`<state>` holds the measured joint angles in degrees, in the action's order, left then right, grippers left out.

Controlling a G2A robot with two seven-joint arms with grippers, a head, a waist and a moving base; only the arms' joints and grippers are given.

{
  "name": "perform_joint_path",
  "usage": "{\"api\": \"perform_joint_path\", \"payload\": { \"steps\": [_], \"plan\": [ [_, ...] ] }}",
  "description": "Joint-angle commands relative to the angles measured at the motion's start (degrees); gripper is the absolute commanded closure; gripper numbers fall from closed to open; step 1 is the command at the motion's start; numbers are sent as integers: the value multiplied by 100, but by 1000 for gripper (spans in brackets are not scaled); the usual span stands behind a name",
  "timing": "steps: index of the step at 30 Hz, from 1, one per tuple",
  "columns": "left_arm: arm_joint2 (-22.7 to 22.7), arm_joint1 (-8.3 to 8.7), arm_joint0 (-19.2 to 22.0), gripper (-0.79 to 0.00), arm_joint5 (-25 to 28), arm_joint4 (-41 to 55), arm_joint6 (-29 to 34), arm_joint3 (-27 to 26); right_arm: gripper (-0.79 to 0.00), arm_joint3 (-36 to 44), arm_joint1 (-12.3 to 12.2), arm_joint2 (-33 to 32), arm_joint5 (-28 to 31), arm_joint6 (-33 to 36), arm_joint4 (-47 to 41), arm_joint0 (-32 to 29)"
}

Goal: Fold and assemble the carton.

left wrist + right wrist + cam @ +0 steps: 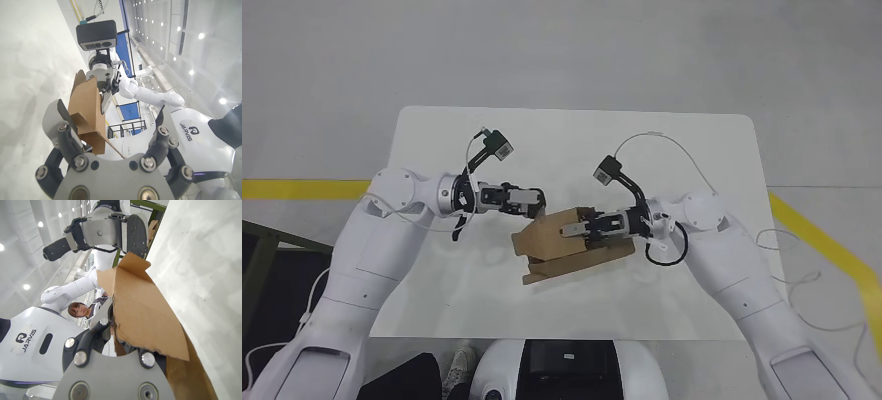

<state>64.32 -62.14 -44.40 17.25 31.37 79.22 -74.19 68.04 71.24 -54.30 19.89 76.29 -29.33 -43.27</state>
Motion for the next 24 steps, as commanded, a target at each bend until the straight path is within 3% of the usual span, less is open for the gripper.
{"api": "perform_joint_path", "payload": {
  "steps": [1, 12, 24],
  "plan": [
    [-45, -9, 14, -785, -7, -1, 4, 8, 0, -58, 17, 34, 17, -26, -20, 32],
    [-63, -4, 105, -785, 27, -241, -136, 101, 0, -329, 65, 85, 88, -101, -94, 110],
    [259, 121, -241, -785, -72, -695, -573, -474, 0, -248, -25, -325, 197, -848, 130, -54]
  ]
}}
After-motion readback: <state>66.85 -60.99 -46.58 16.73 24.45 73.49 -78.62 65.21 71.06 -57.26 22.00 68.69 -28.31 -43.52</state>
